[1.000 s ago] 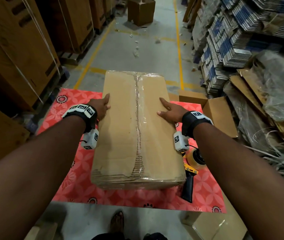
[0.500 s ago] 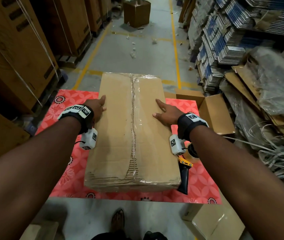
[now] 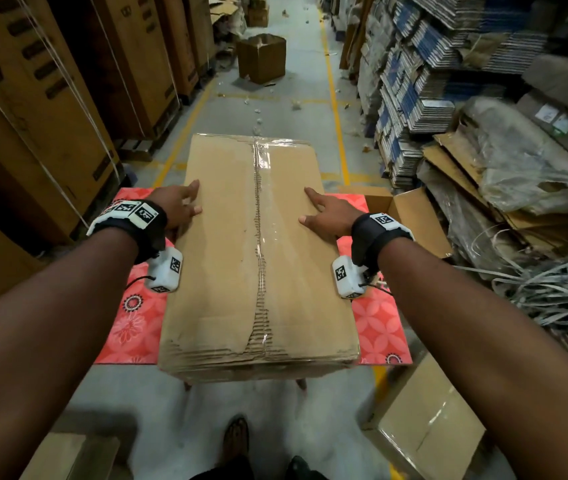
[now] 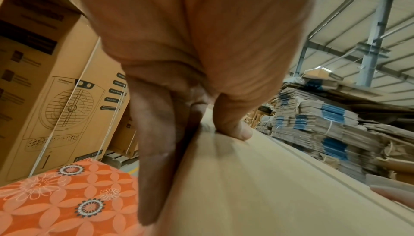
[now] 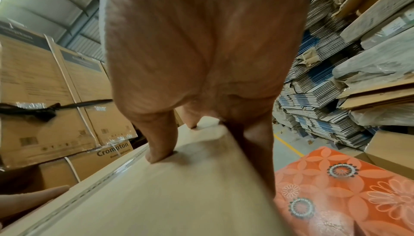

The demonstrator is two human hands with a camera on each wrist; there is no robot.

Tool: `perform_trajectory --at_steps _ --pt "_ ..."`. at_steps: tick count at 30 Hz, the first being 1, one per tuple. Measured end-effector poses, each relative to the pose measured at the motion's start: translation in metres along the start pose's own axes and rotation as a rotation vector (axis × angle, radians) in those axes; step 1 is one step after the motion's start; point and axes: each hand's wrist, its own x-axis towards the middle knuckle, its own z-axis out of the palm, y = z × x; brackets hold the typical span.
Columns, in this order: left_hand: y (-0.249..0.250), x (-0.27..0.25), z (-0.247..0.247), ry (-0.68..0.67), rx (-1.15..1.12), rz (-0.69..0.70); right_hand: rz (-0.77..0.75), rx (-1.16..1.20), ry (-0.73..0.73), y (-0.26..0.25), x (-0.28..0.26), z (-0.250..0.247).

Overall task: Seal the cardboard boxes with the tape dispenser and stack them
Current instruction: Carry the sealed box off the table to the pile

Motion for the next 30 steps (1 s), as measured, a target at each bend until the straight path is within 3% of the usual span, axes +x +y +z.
perform_trajectory --at_steps 10,17,30 --pt "0.058 -0.055 -0.015 0.063 0.039 0.149 0.087 -0.013 0.095 0.010 -0.106 -0.033" --pt "0.093 -0.078 -0.017 0.055 -0.007 0.299 0.227 0.053 0.202 0.014 -0.185 -0.036" --pt "0.190 -0.126 0.051 -0.090 0.002 0.636 0.476 0.241 0.381 0.079 -0.341 0.014"
